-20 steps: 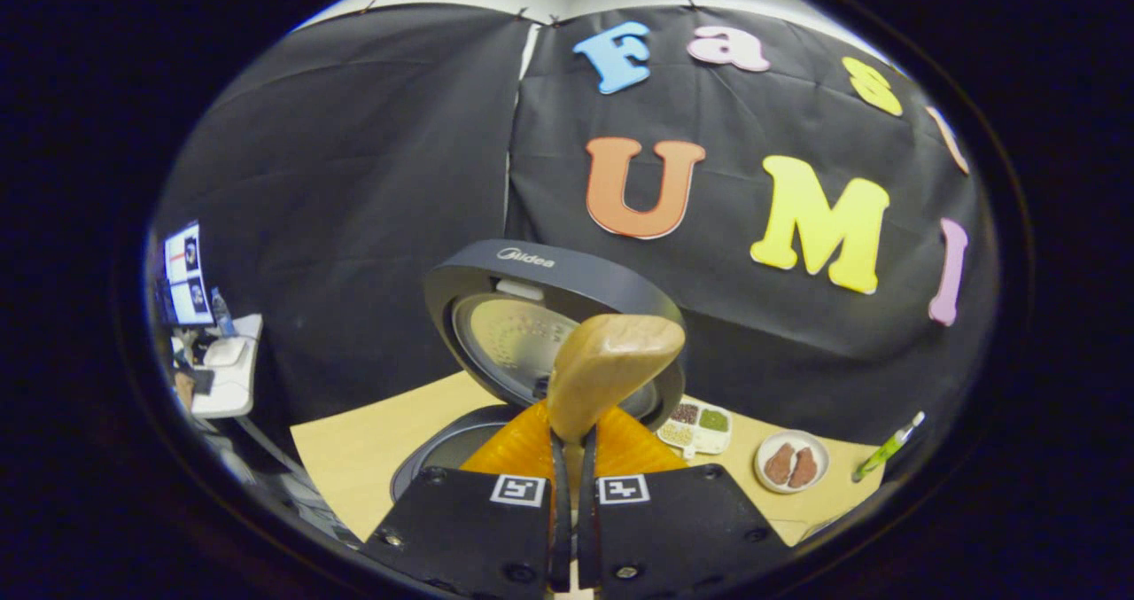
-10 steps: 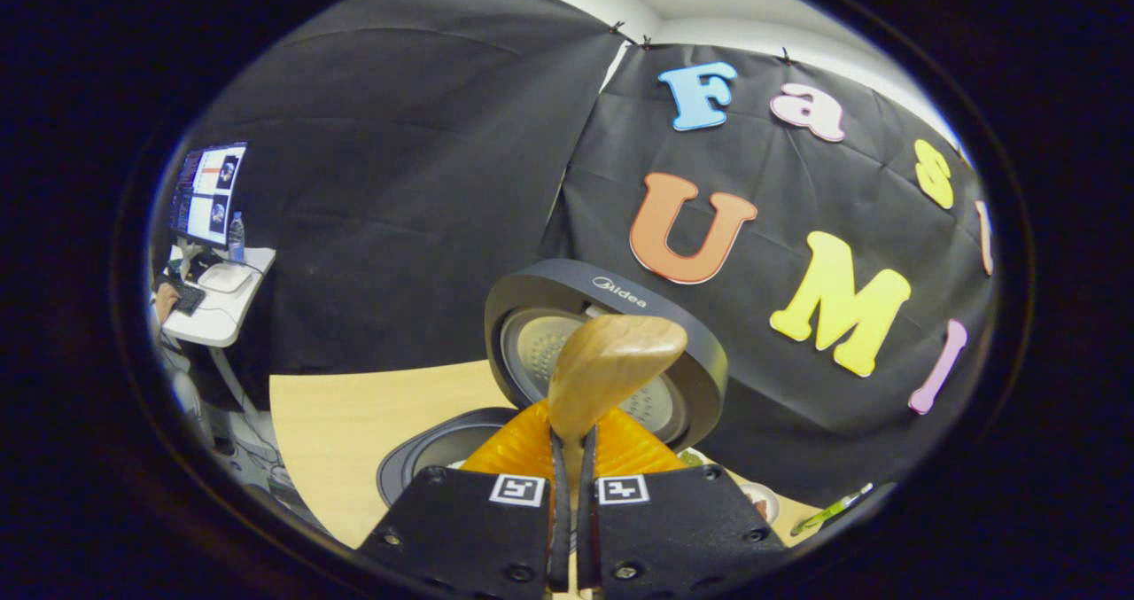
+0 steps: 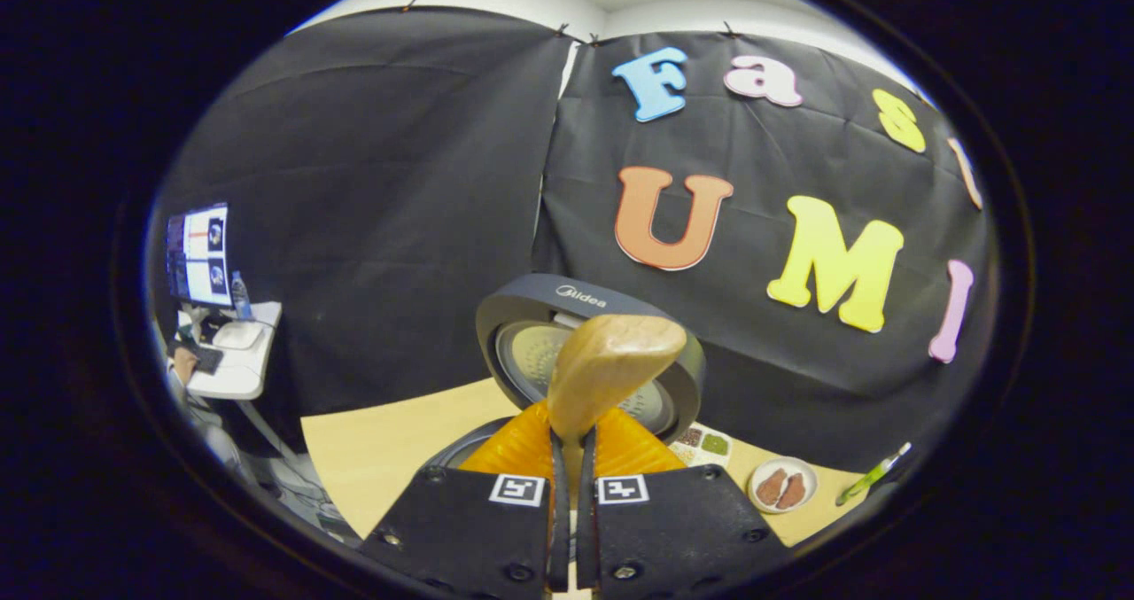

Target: Close the left gripper, press the button to open the rice cooker; take a wooden spoon from the chopstick holder with the right hand, scoop a spoonful of rice and pour it into the rice cooker, then put the wooden spoon back into the chopstick holder.

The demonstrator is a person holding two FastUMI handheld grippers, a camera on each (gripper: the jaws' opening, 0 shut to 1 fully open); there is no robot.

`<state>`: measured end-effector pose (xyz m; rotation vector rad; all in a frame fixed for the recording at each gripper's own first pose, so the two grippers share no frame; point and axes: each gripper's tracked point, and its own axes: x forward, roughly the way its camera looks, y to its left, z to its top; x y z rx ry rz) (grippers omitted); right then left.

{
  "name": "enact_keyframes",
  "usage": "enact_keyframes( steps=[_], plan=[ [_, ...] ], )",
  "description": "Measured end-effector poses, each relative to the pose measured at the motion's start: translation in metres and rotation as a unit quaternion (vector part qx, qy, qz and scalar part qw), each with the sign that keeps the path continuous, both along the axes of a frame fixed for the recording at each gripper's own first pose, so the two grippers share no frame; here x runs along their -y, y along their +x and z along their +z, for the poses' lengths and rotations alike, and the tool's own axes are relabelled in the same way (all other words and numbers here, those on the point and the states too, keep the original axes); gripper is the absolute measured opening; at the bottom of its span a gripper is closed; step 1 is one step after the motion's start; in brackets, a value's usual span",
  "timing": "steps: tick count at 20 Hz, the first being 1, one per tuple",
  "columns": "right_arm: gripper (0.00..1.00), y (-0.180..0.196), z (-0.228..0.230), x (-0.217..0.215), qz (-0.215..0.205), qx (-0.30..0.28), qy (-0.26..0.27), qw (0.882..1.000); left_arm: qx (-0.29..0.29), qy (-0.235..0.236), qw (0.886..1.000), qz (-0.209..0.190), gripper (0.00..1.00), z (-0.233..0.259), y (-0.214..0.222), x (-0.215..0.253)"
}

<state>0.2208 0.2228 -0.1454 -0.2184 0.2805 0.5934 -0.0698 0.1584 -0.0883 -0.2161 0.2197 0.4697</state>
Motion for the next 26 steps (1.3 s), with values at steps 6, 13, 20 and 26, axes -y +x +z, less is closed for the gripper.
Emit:
enact_keyframes(
  steps=[6,13,20,26],
  plan=[
    [0.08,-0.023,0.046,0.056,-0.037,-0.038,0.127,0.99,0.004,0.003,0.998,-0.07,0.95,0.006,0.038,0.047],
    [0.08,-0.026,0.077,0.209,-0.153,-0.02,0.17,0.973,0.006,0.01,0.982,-0.188,0.95,0.007,0.083,0.131],
    [0.08,-0.04,0.064,0.397,-0.312,-0.003,0.149,0.938,0.015,0.01,0.968,-0.251,0.95,0.005,0.109,0.189],
    [0.08,-0.02,0.021,0.496,-0.384,-0.027,0.137,0.913,0.007,0.009,0.968,-0.251,0.95,0.001,0.118,0.205]
  ],
)
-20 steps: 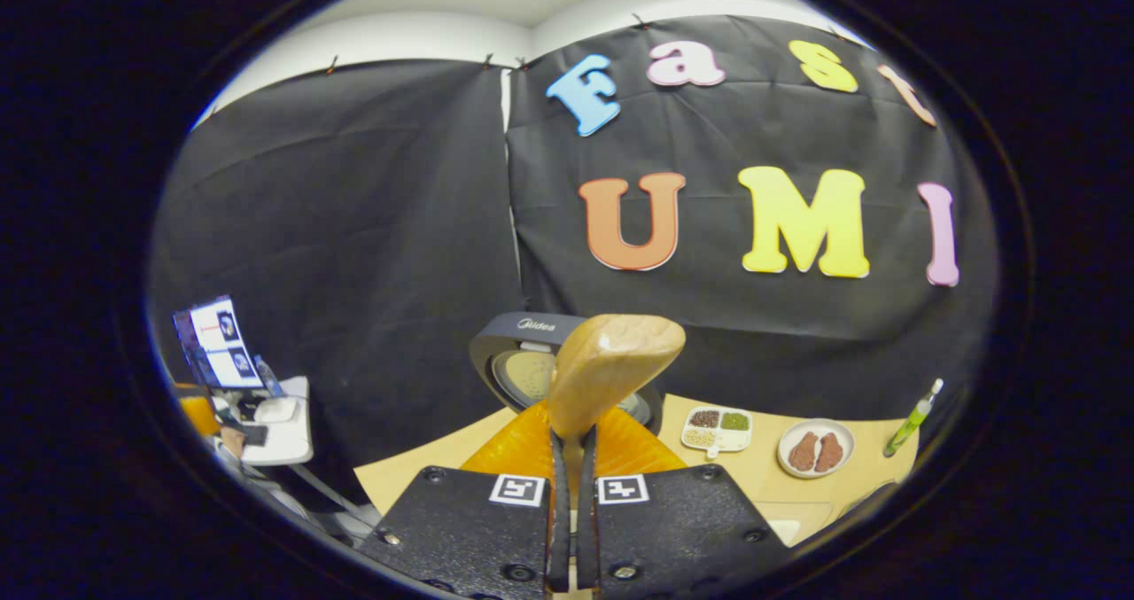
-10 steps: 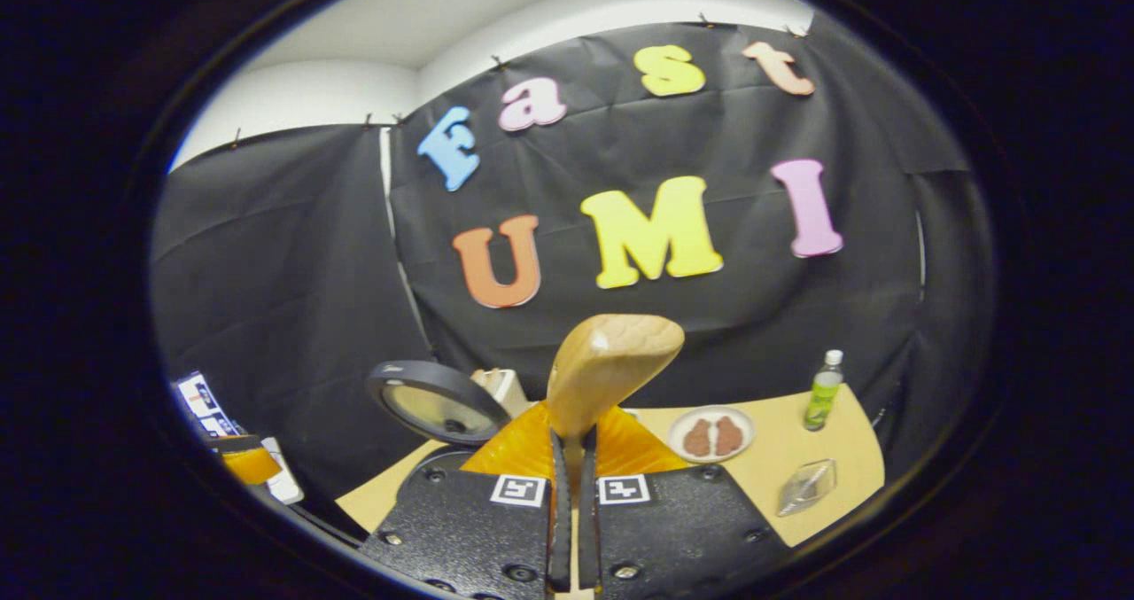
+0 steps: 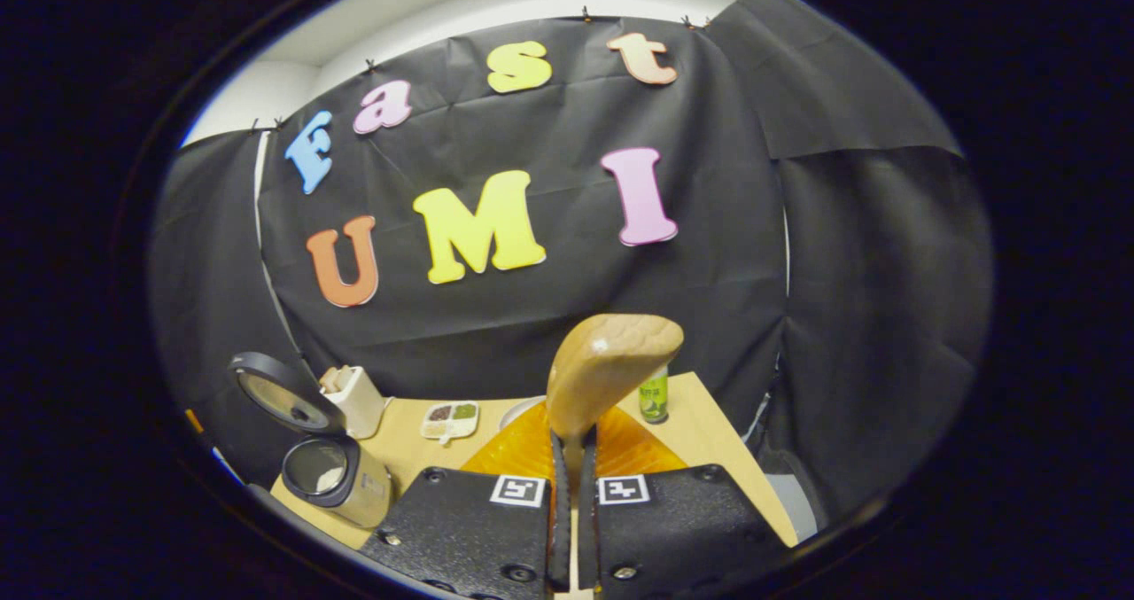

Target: Close the left gripper, press the button to open the rice cooker; take a wooden spoon from the chopstick holder with the right hand, scoop a spoonful of rice and pour it into the rice cooker, then put the wooden spoon back into the chopstick holder.

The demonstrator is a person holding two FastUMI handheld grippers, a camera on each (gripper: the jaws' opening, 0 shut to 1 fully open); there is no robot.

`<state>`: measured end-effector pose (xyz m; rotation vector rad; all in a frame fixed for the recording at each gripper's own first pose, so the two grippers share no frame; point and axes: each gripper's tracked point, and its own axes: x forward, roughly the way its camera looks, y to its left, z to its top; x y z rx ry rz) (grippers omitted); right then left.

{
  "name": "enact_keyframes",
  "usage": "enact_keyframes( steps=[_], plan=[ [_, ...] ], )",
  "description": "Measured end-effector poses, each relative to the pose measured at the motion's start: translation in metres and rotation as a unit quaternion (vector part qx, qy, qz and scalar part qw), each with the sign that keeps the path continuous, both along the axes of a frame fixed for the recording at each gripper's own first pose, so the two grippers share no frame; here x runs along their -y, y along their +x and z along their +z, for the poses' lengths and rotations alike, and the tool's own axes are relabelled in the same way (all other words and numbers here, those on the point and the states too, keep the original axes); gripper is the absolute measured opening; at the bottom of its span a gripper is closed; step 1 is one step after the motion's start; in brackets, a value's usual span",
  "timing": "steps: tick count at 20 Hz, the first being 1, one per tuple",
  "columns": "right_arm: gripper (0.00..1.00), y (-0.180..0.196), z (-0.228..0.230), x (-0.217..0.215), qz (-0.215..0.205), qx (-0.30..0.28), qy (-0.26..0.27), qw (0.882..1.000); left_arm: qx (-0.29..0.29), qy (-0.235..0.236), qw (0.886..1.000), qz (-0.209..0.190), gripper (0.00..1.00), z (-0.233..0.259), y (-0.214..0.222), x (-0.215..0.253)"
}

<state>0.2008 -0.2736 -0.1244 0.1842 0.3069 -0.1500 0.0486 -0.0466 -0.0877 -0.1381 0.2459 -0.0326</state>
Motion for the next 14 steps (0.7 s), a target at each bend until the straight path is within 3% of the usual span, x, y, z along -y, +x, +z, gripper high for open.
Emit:
enact_keyframes(
  steps=[8,14],
  plan=[
    [0.09,0.053,-0.102,0.051,-0.019,-0.052,0.029,0.998,-0.034,0.032,0.998,0.033,0.95,-0.012,-0.001,-0.004],
    [0.1,0.077,-0.169,0.067,-0.026,-0.098,0.018,0.995,-0.056,0.046,0.996,0.053,0.94,-0.02,-0.003,-0.005]
  ],
)
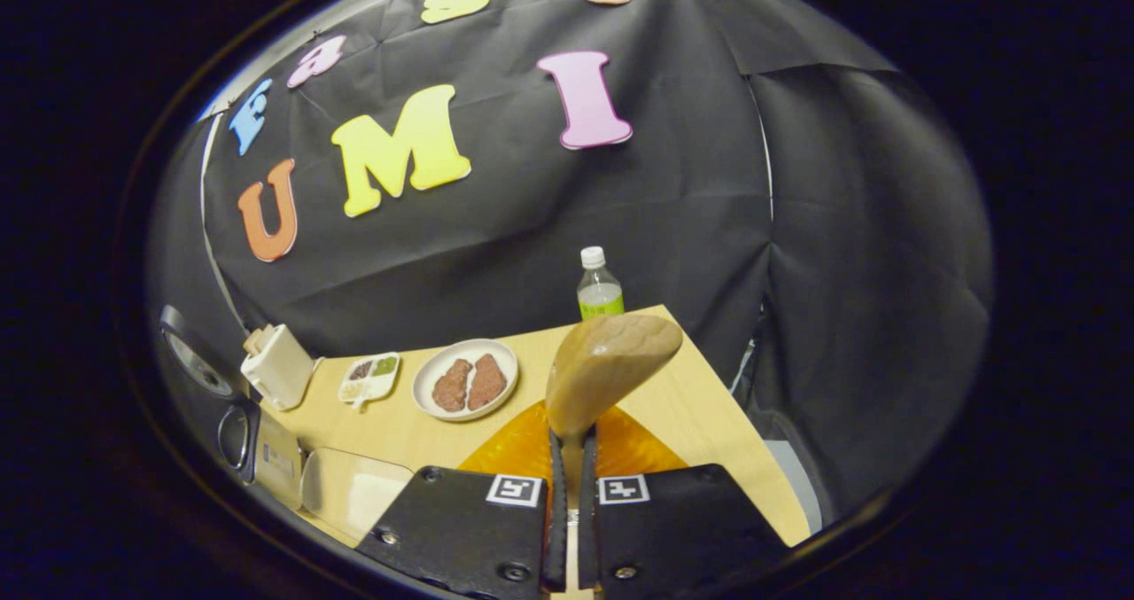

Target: Close the left gripper, press the button to open the rice cooker; take a wooden spoon from the chopstick holder with the right hand, scoop a spoonful of rice and pour it into the rice cooker, then put the wooden spoon back into the chopstick holder.

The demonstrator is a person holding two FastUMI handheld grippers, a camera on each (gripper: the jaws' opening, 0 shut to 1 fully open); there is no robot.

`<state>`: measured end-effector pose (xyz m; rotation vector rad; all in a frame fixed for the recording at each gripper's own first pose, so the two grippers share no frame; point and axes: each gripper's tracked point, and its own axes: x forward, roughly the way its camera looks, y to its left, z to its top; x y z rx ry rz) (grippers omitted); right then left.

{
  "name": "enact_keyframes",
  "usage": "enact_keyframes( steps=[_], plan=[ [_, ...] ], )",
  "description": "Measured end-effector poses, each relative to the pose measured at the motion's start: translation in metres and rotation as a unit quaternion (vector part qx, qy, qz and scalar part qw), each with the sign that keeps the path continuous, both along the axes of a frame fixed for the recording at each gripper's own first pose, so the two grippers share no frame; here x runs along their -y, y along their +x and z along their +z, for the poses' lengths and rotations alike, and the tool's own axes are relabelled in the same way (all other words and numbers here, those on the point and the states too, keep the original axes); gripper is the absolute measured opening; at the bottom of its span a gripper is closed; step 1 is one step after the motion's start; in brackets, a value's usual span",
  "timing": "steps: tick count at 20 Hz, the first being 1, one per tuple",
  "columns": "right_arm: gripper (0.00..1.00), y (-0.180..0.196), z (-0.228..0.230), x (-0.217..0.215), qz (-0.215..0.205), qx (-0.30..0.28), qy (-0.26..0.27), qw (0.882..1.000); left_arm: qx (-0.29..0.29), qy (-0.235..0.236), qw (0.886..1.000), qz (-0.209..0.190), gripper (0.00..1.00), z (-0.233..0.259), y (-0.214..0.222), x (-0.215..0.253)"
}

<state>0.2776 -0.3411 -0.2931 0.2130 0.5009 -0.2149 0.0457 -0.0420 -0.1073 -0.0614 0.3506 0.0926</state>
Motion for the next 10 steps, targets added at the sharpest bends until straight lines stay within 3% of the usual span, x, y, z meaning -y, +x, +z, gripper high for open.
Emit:
enact_keyframes(
  steps=[10],
  plan=[
    [0.16,0.004,-0.049,0.004,-0.015,-0.032,0.022,0.999,-0.016,0.001,1.0,0.012,0.95,-0.004,0.004,0.001]
  ],
)
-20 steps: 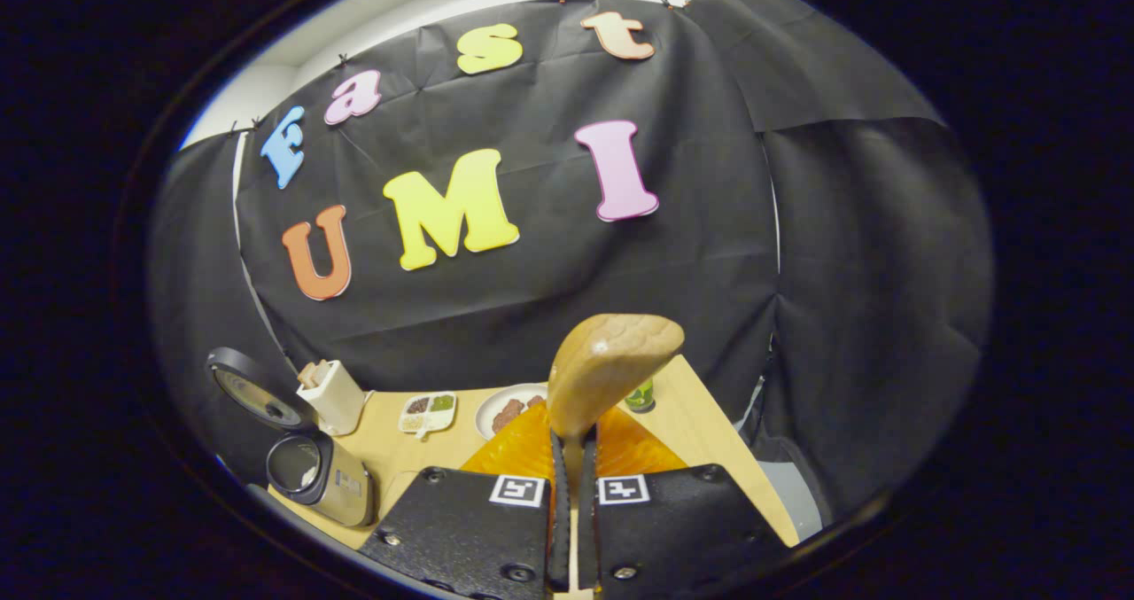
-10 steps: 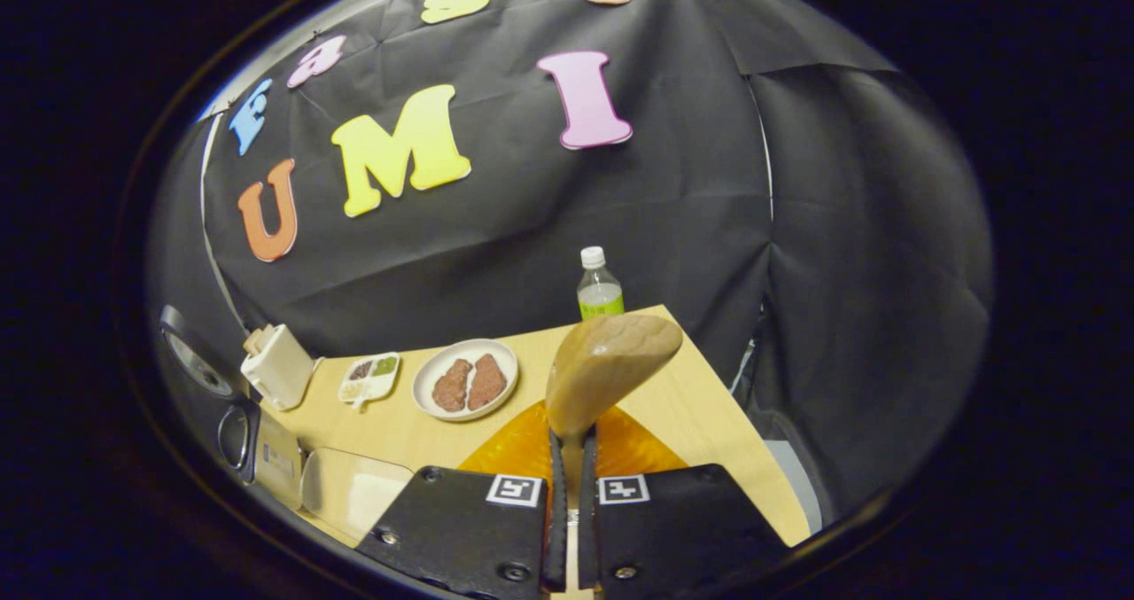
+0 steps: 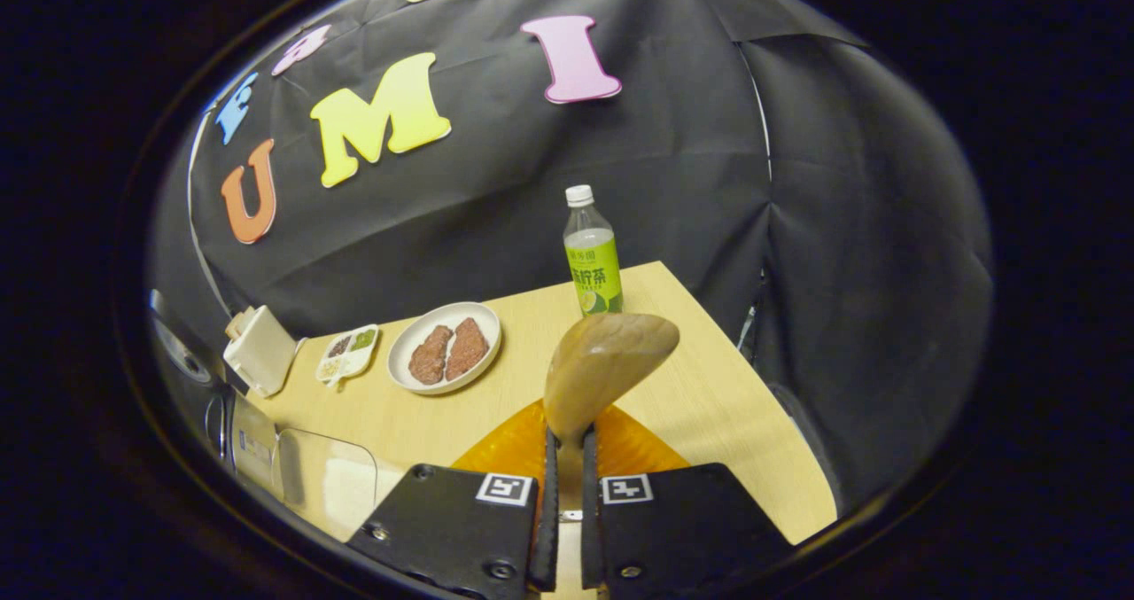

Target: Close the left gripper, press the button to open the rice cooker; take a wooden spoon from the chopstick holder with the right hand, scoop a spoonful of rice and pour it into the rice cooker, then put the wooden spoon back into the chopstick holder.

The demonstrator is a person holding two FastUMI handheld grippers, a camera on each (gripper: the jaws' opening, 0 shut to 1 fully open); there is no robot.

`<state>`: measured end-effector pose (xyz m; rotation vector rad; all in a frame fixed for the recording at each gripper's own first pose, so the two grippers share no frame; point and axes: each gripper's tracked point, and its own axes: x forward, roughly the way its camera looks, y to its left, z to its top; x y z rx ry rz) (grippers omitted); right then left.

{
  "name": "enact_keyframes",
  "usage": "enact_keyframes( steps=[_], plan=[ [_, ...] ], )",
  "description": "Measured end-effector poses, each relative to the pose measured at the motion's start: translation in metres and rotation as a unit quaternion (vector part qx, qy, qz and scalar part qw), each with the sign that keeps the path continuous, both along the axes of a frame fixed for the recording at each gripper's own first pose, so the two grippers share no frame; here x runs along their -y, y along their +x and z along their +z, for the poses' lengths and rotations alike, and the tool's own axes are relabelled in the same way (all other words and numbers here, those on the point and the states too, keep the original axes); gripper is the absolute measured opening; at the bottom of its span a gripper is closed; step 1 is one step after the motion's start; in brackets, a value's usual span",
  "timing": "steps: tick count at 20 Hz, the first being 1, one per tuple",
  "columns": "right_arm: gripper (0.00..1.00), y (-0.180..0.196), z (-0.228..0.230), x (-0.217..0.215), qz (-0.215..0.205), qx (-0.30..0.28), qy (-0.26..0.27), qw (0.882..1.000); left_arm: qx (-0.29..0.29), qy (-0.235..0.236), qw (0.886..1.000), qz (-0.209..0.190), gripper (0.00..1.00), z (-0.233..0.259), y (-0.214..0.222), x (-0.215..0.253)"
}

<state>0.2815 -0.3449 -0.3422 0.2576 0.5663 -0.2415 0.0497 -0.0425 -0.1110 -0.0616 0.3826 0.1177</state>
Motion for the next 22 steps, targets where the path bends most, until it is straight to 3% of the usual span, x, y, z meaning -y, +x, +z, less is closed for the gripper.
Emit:
enact_keyframes(
  steps=[6,7,9,10,22],
  plan=[
    [0.31,-0.001,0.016,-0.002,0.014,0.022,-0.015,1.0,0.001,-0.005,1.0,-0.008,0.95,0.0,-0.002,0.008],
    [0.51,-0.001,0.018,0.0,0.016,0.021,-0.019,0.999,0.001,-0.005,1.0,-0.01,0.95,0.0,-0.002,0.01],
    [0.73,-0.004,0.017,0.002,0.015,0.016,-0.024,0.999,0.0,-0.006,1.0,-0.013,0.95,-0.002,-0.005,0.012],
    [0.77,-0.007,0.017,0.002,0.014,0.012,-0.023,1.0,-0.001,-0.007,1.0,-0.014,0.95,-0.001,-0.006,0.014],
    [0.77,-0.06,0.031,0.02,-0.029,0.01,-0.036,0.999,0.013,-0.027,0.998,-0.046,0.95,0.003,-0.012,0.021]
  ],
)
